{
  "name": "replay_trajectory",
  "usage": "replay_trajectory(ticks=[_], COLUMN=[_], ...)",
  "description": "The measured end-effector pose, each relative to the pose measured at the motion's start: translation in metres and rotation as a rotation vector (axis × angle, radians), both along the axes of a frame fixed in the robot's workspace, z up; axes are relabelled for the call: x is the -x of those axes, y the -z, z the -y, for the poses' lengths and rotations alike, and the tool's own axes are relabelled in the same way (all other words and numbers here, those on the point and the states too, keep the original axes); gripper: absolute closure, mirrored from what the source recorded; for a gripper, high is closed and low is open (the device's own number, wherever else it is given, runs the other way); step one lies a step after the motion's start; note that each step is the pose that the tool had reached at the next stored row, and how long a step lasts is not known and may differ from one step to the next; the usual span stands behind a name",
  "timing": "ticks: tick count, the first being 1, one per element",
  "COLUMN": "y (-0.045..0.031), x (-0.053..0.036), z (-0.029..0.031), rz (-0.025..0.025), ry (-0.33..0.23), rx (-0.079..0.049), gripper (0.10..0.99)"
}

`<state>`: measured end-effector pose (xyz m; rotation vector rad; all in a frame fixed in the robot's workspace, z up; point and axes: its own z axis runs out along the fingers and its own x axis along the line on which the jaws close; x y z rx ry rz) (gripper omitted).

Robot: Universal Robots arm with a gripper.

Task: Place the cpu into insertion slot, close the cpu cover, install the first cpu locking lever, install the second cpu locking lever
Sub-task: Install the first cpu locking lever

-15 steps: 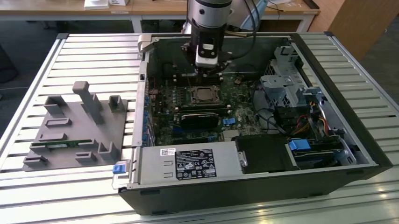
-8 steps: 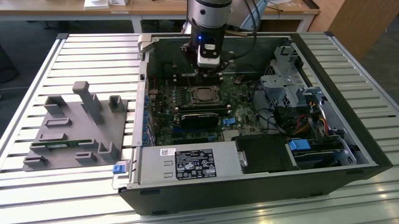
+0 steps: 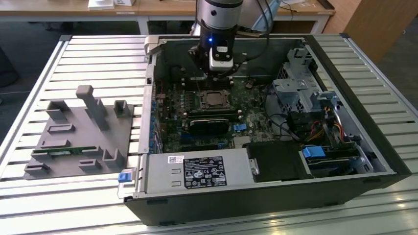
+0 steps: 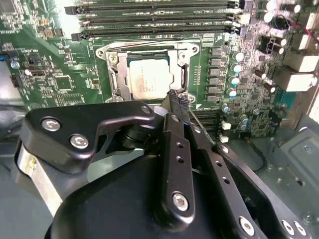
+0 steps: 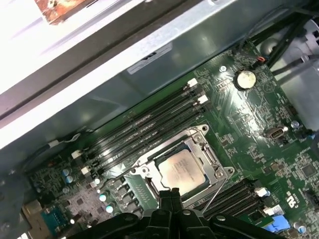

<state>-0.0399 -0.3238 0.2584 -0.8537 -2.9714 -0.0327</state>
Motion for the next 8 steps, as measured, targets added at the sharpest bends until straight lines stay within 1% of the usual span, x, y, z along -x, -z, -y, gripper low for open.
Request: replay_trajectory(ticks=[8], y=[0.0001], x=[0.0], z=[0.0], rz=[0.0], ry=[-0.142], rx=[0.0], gripper=[0.98])
